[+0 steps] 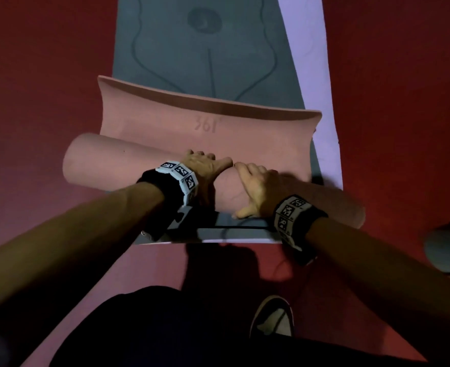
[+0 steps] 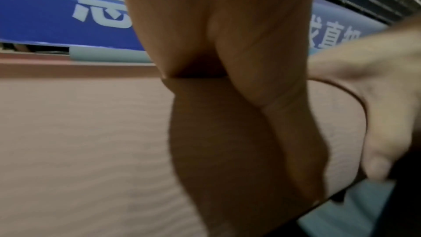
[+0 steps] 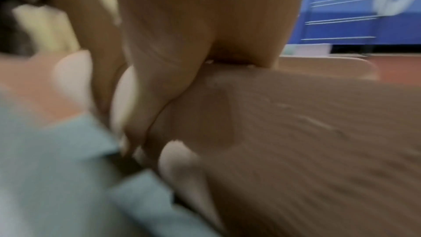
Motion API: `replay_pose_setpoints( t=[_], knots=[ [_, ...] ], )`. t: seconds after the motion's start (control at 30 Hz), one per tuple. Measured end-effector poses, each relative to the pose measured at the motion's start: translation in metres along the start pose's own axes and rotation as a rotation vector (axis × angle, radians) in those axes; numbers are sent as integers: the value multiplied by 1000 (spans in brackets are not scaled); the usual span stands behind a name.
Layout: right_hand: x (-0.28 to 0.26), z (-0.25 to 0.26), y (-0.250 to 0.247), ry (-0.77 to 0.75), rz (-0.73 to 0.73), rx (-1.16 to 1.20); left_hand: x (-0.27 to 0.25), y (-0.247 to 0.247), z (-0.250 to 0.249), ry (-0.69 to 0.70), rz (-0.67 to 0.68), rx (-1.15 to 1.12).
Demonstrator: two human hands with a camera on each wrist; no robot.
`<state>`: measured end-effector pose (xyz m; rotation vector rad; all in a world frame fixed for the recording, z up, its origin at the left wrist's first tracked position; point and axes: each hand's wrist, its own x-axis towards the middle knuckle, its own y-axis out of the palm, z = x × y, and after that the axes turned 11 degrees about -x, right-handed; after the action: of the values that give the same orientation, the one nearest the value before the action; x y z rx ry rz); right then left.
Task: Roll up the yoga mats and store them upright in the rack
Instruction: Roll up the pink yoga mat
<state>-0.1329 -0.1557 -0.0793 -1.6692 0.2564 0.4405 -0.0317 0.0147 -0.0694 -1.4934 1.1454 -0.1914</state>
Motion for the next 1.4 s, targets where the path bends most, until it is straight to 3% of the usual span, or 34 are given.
replay_pose_setpoints(
  t=[0.17,0.33,0.4,0.5,0.6,0.7,0.8,0.9,1.0,1.07,1.23,1.4],
  knots=[
    [10,-8,-13,-114,213,138,-18,13,1,0,105,-75],
    [23,-12,-22,-85,379,257,-42,50,-13,-54,-102,165],
    [22,-13,-20,-67,433,329,-40,52,-12,-47,-99,163],
    [13,-13,-12,-42,371,405,-24,28,-8,-36,-3,97],
    [3,-7,-4,-24,192,165,-8,2,-1,-56,115,-80],
    [0,3,2,-36,130,48,-8,-4,3,-66,210,-182],
    [9,-4,-9,-55,163,106,-17,10,-1,-70,119,-65],
    [18,-14,-22,-42,304,221,-25,32,-9,-42,2,159],
    [19,-13,-21,-29,363,281,-23,33,-9,-39,2,153],
    [16,-13,-18,-23,349,303,-17,23,-6,-34,39,101],
    [4,1,-11,11,200,78,-15,2,2,-3,45,-63],
    [12,-5,-22,-9,202,114,-16,7,-9,-91,86,53]
  ],
)
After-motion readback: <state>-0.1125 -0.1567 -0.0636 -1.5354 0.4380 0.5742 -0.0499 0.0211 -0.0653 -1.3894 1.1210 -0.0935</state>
